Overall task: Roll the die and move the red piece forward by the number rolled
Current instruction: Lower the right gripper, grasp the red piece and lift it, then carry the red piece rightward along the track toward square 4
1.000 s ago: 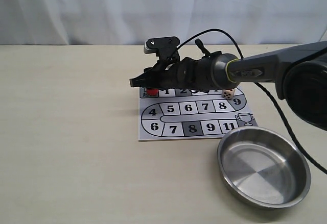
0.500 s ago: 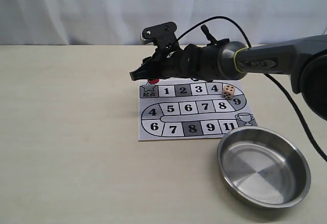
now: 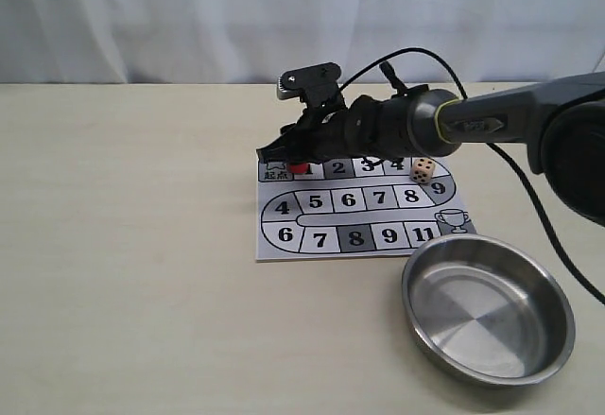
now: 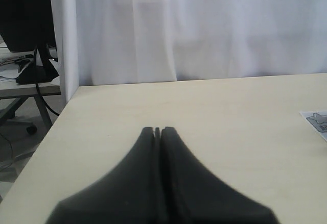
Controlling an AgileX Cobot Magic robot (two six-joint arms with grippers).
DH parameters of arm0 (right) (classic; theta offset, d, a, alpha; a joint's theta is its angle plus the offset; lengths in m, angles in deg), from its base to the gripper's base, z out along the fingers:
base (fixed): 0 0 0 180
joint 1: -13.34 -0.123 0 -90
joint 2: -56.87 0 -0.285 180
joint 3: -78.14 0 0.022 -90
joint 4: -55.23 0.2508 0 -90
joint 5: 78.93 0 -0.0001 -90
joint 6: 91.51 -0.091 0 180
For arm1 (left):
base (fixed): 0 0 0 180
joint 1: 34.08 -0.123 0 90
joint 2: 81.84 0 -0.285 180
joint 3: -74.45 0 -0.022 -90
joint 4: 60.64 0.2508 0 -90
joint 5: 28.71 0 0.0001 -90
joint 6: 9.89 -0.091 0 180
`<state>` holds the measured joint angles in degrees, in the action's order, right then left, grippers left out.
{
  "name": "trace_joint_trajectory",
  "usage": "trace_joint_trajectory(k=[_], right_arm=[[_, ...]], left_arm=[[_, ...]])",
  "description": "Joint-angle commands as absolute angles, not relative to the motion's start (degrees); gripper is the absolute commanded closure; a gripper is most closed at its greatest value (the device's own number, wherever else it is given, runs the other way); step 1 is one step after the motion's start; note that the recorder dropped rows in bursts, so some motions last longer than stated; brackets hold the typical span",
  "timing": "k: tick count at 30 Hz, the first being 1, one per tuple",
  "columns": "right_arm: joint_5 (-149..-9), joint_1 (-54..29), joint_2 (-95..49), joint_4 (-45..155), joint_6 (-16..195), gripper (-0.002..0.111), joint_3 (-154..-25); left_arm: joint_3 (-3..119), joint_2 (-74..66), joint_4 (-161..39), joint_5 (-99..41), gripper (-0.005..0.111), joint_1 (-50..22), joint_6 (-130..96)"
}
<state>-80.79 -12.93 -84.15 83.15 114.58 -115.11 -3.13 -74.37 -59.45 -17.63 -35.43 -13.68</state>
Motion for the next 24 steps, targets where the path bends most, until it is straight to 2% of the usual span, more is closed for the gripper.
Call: trace_joint_trajectory(k=[1, 11, 24], right_arm=[[-80.73, -12.69, -84.2, 83.1, 114.17, 0.104, -115.19], [-81.14, -12.41, -81.11, 83.1, 114.17, 0.104, -115.19], [-91.26, -5.83, -78.62, 83.1, 114.17, 0.104, -115.19]], left_arm=[[-2.77, -74.05, -59.84, -17.69, 0.107, -35.33, -13.45], [-2.77, -74.05, -59.84, -17.81, 0.107, -35.33, -13.45], [-2.77, -74.05, -59.84, -17.81, 0.107, -35.33, -13.45]])
